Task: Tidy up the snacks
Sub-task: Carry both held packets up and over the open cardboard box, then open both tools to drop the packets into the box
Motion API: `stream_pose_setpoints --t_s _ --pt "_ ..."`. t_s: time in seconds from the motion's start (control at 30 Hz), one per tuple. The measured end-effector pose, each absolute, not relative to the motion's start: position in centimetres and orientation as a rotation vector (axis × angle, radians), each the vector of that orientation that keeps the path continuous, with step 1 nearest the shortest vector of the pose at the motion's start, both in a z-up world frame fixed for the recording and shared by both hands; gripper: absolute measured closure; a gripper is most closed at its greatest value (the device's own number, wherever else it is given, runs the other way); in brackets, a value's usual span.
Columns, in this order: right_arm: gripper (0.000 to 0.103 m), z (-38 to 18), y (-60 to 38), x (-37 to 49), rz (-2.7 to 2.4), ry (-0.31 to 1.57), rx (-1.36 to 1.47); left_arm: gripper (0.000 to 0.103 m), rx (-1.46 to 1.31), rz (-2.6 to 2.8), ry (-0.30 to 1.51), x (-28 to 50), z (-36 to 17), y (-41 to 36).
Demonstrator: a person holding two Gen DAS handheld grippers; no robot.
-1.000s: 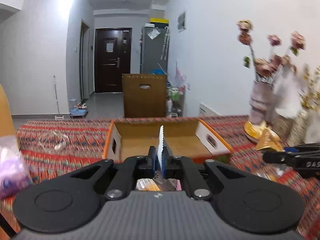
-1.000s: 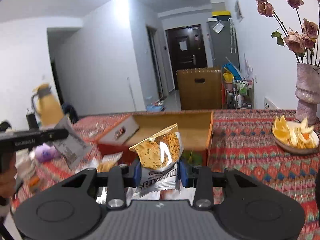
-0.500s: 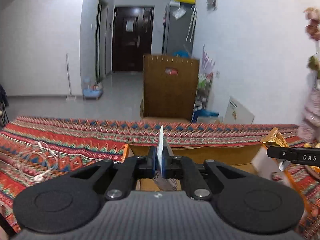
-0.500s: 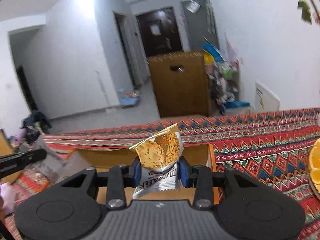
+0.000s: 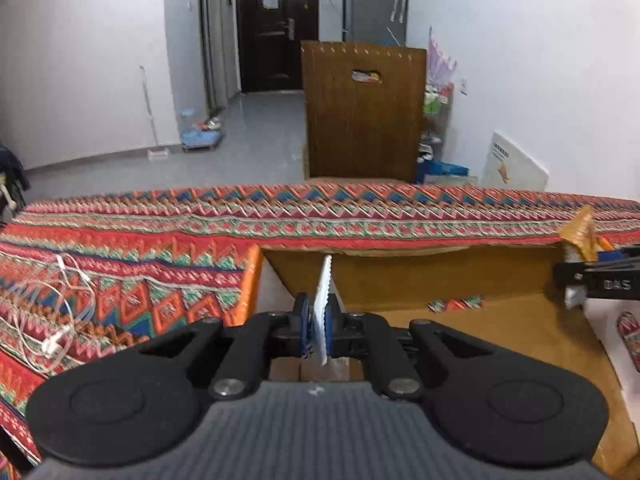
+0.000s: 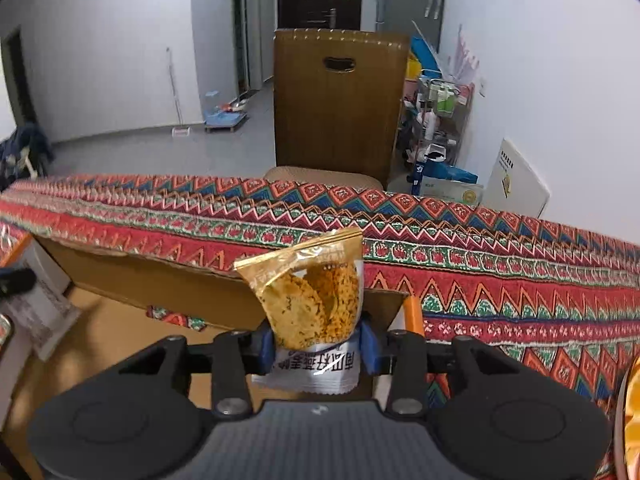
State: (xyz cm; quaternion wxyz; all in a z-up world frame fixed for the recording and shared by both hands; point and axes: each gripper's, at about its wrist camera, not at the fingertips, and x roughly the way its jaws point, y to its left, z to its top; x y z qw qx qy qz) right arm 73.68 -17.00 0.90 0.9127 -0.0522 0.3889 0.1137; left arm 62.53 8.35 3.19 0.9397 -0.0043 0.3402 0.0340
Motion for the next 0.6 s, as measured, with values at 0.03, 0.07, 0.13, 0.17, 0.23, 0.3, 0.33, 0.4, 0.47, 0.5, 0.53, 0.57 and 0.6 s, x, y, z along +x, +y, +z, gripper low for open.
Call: stream_pose_setpoints --t_s 0.03,0.07,0.13,0.17,0.23,0.3,0.33,0.4,0.47,0.5,0.53,0.57,0.6 --pt "0.064 1.0 -16.9 73.7 0.237 0.804 -0.118 0.096 -0.008 0.068 0.708 62.4 3.1 8.2" --pt "0.062 1.0 -16.8 73.8 0.241 0.807 -0.120 0.095 0.000 0.078 0.702 62.3 3.1 8.1" --pt "0.059 1.3 -16.7 72.8 0.259 0.820 -0.117 0.091 -0.008 0.092 0.657 61.6 3.5 8.1" --pt "0.057 1.5 -16.7 72.5 0.267 0.832 -0.113 0.088 -0.023 0.086 0.650 61.2 3.8 8.2" --pt "0.054 1.9 -16.9 71.4 0.291 0.850 -0.101 0.066 -0.038 0.071 0.644 60.6 4.7 8.3" --pt "0.047 2.5 -17.0 70.4 0.285 0.845 -0.122 0.063 -0.023 0.080 0.618 59.6 5.9 8.1" --pt "0.047 2.9 -16.9 70.0 0.282 0.837 -0.128 0.063 -0.012 0.080 0.611 59.0 6.6 7.9" --pt "0.047 4.1 -17.0 68.9 0.290 0.824 -0.124 0.063 -0.020 0.066 0.601 58.1 7.9 7.7" --pt "0.047 5.5 -17.1 67.7 0.296 0.807 -0.124 0.060 -0.023 0.056 0.587 57.1 9.4 7.5" --pt "0.046 6.3 -17.1 66.8 0.300 0.796 -0.128 0.056 -0.025 0.059 0.575 56.2 10.3 7.4" --pt "0.044 7.1 -17.2 65.9 0.303 0.785 -0.130 0.053 -0.029 0.060 0.562 55.4 11.1 7.4" --pt "0.042 8.1 -17.4 64.9 0.307 0.771 -0.128 0.051 -0.036 0.058 0.549 54.3 12.0 7.3" --pt "0.040 9.0 -17.7 63.9 0.313 0.757 -0.123 0.046 -0.044 0.054 0.538 53.5 12.7 7.3"
